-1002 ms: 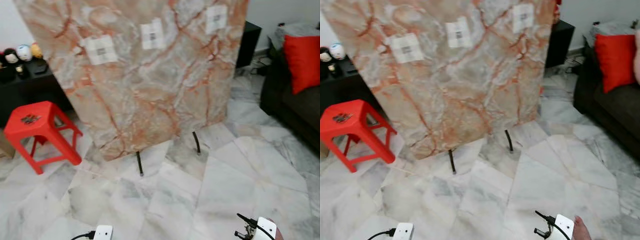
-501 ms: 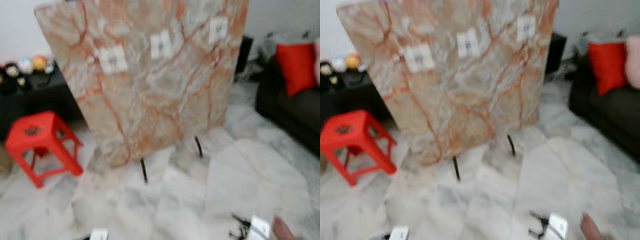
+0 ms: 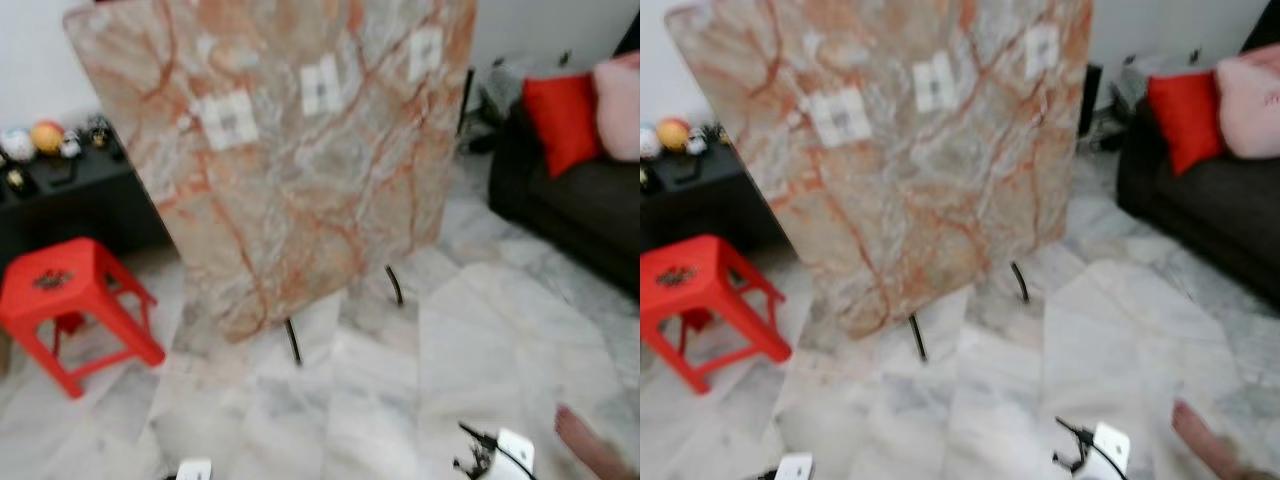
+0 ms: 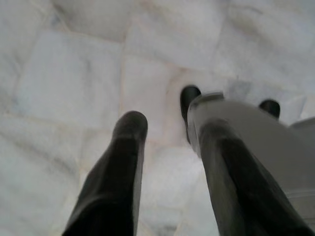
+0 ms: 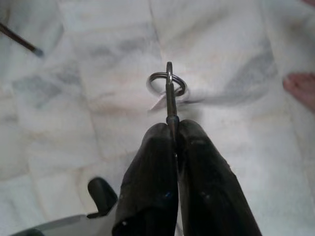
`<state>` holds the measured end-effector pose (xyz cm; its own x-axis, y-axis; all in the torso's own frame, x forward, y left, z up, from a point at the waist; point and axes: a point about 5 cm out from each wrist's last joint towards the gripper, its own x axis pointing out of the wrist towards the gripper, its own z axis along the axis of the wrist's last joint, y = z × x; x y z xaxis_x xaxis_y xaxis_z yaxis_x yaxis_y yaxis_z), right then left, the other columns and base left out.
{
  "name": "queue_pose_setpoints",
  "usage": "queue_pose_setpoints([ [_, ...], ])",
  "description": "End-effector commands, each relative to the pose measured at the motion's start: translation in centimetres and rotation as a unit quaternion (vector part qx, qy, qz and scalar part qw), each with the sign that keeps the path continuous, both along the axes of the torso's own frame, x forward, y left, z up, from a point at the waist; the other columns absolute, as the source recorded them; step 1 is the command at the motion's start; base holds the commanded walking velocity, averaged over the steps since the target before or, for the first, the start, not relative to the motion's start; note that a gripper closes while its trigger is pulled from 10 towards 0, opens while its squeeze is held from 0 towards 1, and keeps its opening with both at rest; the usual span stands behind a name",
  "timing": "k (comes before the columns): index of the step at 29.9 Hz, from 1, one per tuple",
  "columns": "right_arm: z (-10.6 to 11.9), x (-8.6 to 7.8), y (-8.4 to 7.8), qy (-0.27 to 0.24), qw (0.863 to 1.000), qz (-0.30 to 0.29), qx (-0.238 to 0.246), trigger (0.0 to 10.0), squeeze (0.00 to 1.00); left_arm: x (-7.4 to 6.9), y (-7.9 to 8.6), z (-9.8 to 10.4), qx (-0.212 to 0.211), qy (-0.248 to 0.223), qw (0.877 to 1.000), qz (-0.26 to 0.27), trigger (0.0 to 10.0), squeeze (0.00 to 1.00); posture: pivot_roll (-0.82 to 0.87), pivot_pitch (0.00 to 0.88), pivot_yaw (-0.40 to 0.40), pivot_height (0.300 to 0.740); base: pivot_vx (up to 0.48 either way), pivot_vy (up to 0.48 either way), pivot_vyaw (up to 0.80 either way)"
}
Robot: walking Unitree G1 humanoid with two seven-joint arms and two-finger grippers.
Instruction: Hang keys on a hook
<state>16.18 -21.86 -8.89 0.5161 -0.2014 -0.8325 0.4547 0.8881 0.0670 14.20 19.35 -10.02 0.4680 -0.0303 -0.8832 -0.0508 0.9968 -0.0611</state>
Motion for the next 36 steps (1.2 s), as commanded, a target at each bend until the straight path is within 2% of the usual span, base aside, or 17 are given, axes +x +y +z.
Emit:
queue_pose_setpoints([
  [1,-0.1,-0.1,0.3,0.0,1.0,-0.003,0.005,10.0,0.0,-0.3,0.5,-0.1,0.005,0.007,1.0,0.007,10.0,0.0,-0.16,0.0,0.075,0.74,0.0,0.27,0.0],
  [8,0.0,0.0,0.1,-0.001,1.0,-0.004,0.003,10.0,0.0,-0.3,0.6,-0.1,0.024,0.013,1.0,-0.013,10.0,0.0,-0.15,0.0,0.07,0.74,0.0,0.0,0.0],
  [16,0.7,1.1,-1.0,-0.023,1.0,-0.014,-0.006,10.0,0.0,0.7,0.7,0.3,0.015,-0.008,1.0,0.017,10.0,0.0,-0.13,0.0,0.049,0.74,0.0,0.0,0.0],
  [22,1.0,1.3,-1.8,-0.026,0.999,-0.024,-0.014,10.0,0.0,0.0,0.6,0.0,0.026,0.011,1.0,0.001,10.0,0.0,-0.13,0.022,0.046,0.74,0.0,0.0,0.0],
  [28,0.9,1.1,-1.6,-0.02,1.0,-0.005,-0.015,10.0,0.0,0.1,0.6,0.0,0.025,0.009,1.0,0.012,10.0,0.0,-0.13,0.041,0.045,0.74,0.0,0.0,0.0],
  [32,0.5,0.7,-0.9,-0.016,1.0,0.02,-0.011,10.0,0.0,0.2,0.7,0.1,0.031,0.009,0.999,0.002,10.0,0.0,-0.13,0.048,0.044,0.74,0.0,0.0,0.0],
  [36,0.4,0.7,-0.3,-0.025,1.0,0.015,-0.002,10.0,0.0,0.4,0.9,0.2,0.04,0.01,0.999,0.002,10.0,0.0,-0.12,0.042,0.041,0.74,0.0,0.0,0.73],
])
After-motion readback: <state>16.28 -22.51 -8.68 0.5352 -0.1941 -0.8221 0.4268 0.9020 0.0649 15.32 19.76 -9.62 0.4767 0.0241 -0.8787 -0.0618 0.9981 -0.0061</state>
